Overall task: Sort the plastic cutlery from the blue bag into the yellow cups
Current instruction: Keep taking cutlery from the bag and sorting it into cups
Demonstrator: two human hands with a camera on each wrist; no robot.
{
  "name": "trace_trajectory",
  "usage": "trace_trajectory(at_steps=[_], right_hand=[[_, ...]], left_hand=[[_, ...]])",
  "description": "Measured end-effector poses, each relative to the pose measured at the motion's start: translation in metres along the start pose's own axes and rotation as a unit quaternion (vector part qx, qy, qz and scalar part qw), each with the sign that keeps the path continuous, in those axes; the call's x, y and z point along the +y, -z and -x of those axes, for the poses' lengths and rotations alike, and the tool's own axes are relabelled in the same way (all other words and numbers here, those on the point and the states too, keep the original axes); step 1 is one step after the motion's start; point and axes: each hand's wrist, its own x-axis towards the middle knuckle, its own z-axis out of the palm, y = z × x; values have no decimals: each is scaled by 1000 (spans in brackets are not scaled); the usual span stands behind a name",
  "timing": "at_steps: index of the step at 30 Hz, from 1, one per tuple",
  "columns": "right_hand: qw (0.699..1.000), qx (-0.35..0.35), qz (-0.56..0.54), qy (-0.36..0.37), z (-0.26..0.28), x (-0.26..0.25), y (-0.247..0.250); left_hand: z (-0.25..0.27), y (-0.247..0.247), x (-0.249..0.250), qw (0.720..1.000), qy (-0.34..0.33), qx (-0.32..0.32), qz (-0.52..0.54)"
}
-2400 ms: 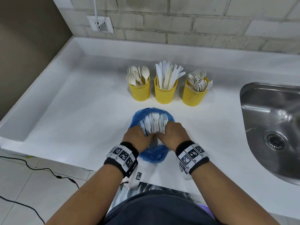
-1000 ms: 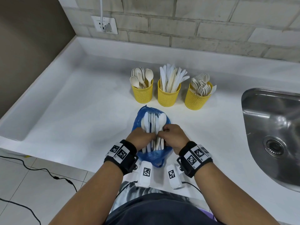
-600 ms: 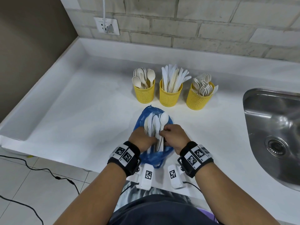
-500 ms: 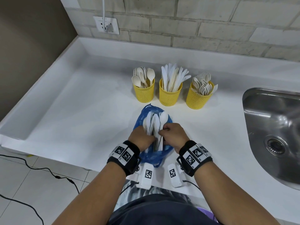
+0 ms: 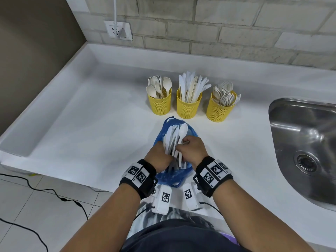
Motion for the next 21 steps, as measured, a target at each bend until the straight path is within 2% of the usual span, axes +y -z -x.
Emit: trace_trajectory(at_steps=[5,13,21], right_hand=[[999,-1,-37,-6,2,1,2],[985,-25,-170,-31,0,5,6],[978,-52,-192,-62,-2,5,10]], left_hand=[[3,0,-1,999,-21,-3,31],[0,-4,11,994,-24,15,102],[1,-12,25,992,-14,-1,125]])
